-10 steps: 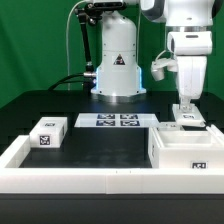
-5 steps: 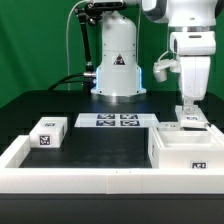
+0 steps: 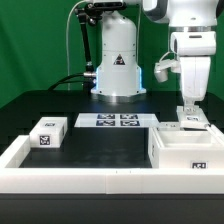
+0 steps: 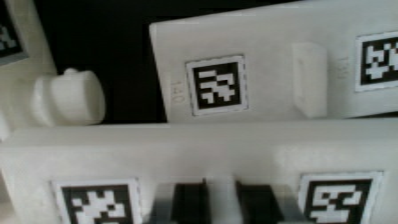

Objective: Assemble cabinet

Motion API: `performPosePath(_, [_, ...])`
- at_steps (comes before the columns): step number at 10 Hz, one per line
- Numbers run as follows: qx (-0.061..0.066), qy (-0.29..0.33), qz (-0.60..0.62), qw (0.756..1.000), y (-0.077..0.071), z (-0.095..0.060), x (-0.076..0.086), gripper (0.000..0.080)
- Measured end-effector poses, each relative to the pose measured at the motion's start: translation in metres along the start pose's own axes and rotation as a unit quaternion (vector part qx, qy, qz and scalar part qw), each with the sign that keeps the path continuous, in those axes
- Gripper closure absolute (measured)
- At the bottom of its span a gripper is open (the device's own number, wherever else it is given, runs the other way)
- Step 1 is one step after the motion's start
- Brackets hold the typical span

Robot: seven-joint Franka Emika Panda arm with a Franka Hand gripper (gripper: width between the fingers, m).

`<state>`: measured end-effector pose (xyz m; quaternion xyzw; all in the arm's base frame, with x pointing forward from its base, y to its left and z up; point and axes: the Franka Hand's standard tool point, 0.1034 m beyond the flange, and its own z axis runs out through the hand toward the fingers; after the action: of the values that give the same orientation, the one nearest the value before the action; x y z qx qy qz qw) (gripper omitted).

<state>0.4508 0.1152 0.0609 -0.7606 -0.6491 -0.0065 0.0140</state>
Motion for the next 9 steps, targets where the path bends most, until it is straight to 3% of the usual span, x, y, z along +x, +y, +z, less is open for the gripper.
performPosePath(3, [-0.002,0.002,0.002,1.0,0.006,0.0,0.003,0.0729])
performPosePath(6, [0.006,-0.001,-0.014,1.0,0.016,0.001,0.001,0.0729])
performPosePath(9, [0.006,0.0,-0.01,1.0,0.015,0.001,0.002,0.0729])
